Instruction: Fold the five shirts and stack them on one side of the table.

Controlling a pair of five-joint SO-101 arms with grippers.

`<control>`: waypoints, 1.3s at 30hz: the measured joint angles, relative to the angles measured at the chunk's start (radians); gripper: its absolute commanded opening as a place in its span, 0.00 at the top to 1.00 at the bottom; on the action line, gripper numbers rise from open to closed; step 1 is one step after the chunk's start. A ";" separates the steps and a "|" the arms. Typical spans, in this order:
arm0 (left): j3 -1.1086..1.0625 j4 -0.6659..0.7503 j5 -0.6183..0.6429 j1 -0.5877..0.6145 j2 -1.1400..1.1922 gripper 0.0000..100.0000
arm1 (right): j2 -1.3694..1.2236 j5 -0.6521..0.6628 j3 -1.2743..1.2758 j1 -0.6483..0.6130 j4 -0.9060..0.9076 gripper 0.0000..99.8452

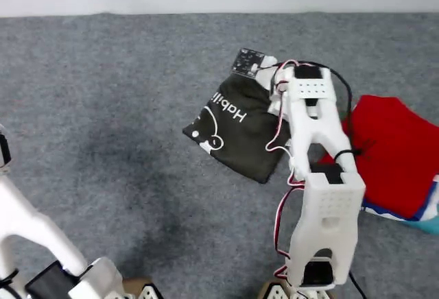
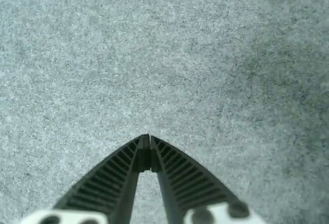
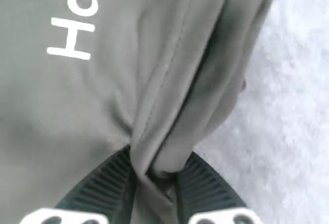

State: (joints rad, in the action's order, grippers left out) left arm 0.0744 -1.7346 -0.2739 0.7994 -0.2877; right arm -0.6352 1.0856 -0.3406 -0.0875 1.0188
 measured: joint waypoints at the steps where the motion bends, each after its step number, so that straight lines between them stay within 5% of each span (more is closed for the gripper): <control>1: 0.000 0.000 0.000 0.000 0.000 0.99 | -0.003 -0.018 0.000 0.002 -0.005 0.90; 7: 0.000 0.000 0.000 0.000 0.000 0.99 | -0.003 -0.344 -0.126 0.002 0.058 0.70; 15: 0.000 0.000 -0.031 0.000 0.000 0.99 | -0.003 -1.051 -0.353 -0.020 0.376 0.69; 19: 0.000 0.000 -0.035 0.000 0.000 0.99 | -0.003 -1.281 -0.405 -0.075 0.549 0.69; 28: 0.000 0.000 -0.037 0.000 0.000 0.99 | -0.003 -1.516 -0.405 -0.170 0.710 0.54; 39: -0.058 0.000 -0.037 0.000 0.000 0.99 | -0.224 -1.597 -0.407 -0.170 0.514 0.54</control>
State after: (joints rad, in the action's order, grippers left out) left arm 0.0161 -1.7346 -0.3107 0.7994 -0.2877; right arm -0.8592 -0.5117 -0.7472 -0.2578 1.5328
